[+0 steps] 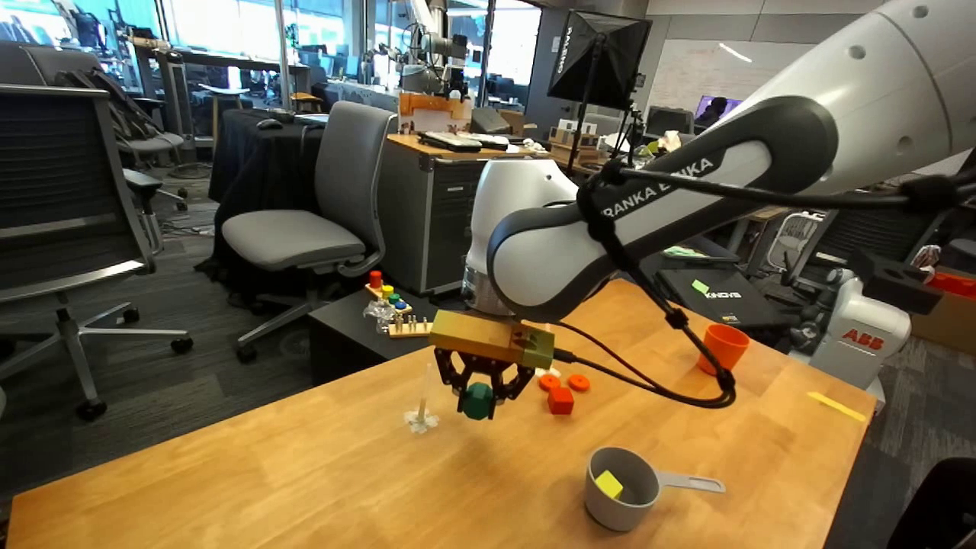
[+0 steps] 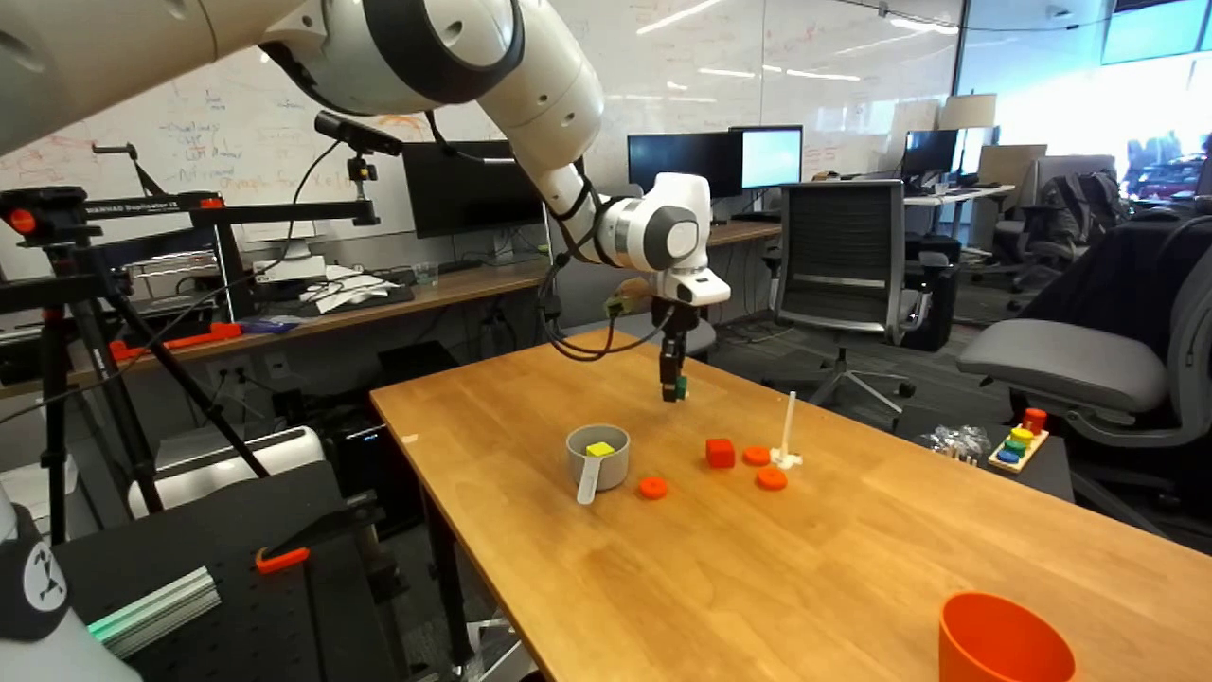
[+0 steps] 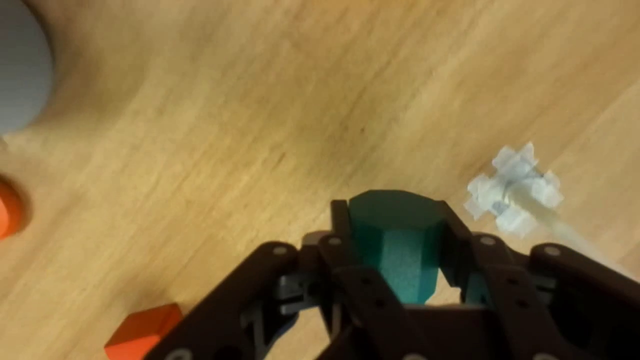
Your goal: Place the yellow, green and orange blocks inside the grey measuring cup
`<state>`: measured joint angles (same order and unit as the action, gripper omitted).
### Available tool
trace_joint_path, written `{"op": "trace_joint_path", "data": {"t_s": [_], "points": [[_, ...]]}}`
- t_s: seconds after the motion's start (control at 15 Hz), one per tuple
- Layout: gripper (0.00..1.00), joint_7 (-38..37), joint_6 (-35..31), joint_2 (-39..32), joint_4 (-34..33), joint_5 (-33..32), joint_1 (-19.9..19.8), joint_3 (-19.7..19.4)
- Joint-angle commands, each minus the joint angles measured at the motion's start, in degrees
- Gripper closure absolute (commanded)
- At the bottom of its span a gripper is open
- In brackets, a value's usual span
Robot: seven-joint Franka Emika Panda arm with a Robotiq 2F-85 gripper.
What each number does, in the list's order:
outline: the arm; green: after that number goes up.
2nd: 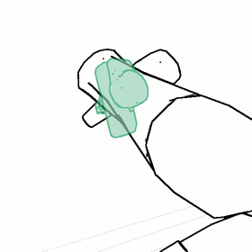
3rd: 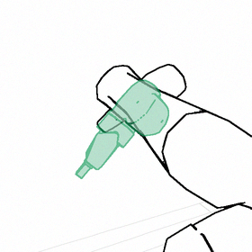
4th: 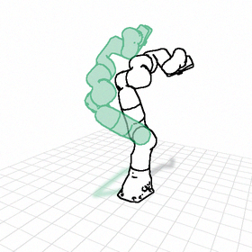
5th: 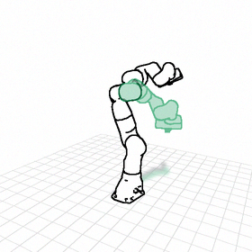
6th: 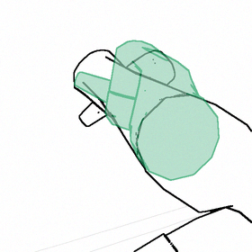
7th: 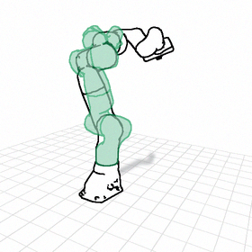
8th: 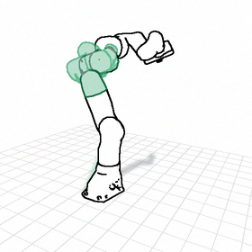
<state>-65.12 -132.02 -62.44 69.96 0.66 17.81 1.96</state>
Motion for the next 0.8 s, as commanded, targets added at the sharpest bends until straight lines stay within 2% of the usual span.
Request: {"op": "trace_joint_path", "data": {"t_s": [0.0,0.27,0.73], "points": [[0.83,4.30,0.82,9.21,13.78,1.47,-0.86,4.38],[0.83,6.49,2.75,15.16,23.58,3.95,0.26,5.70],[0.83,5.08,2.08,27.65,39.74,3.89,1.24,4.93]]}}
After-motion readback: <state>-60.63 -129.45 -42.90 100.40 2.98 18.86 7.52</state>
